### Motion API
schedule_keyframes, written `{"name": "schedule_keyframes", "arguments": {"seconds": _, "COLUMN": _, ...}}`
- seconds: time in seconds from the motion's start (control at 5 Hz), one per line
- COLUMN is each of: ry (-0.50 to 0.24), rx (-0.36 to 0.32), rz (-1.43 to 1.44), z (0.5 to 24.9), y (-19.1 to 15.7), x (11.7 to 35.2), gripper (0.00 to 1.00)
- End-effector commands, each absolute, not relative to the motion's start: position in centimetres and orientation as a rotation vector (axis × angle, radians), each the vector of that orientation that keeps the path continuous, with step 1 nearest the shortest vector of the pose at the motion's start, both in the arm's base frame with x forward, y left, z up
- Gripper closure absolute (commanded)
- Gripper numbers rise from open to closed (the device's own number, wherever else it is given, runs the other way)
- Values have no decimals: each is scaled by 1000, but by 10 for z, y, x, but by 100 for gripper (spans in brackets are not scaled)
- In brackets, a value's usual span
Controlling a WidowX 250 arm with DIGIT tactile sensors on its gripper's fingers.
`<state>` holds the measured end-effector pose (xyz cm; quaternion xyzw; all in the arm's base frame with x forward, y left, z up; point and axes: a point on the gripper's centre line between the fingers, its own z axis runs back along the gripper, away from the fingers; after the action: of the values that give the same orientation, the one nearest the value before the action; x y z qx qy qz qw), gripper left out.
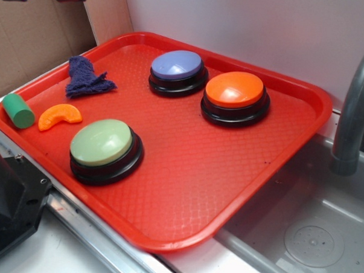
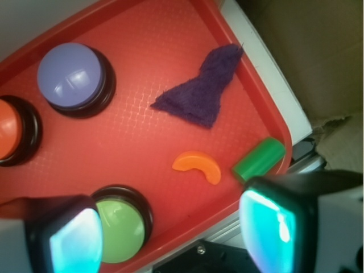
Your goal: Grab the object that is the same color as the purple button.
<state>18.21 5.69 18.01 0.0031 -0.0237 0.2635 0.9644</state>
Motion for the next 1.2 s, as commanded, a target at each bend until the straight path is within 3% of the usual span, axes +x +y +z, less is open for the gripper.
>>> {"name": "schedule_keyframes", "arguments": {"seconds": 0.0, "ry": -69, "rx": 12, "rz": 541, "z": 185, "y": 61, "x": 179, "gripper": 0}}
{"name": "schedule_keyframes", "arguments": {"seconds": 0.2, "ry": 50, "rx": 22, "rz": 791, "z": 138, "y": 99, "x": 195, "gripper": 0}}
{"name": "schedule_keyframes", "arguments": {"seconds": 0.4, "ry": 49, "rx": 75, "rz": 1041, "z": 105, "y": 125, "x": 220, "gripper": 0}}
{"name": "schedule_keyframes", "arguments": {"seconds": 0.6, "ry": -99, "rx": 94, "rz": 1180, "z": 83, "y": 135, "x": 224, "gripper": 0}}
{"name": "schedule_keyframes", "arguments": {"seconds": 0.8, "ry": -210, "rx": 100, "rz": 1143, "z": 58, "y": 144, "x": 227, "gripper": 0}}
{"name": "schedule_keyframes", "arguments": {"seconds": 1.0, "ry": -229, "rx": 85, "rz": 1089, "z": 49, "y": 155, "x": 227, "gripper": 0}}
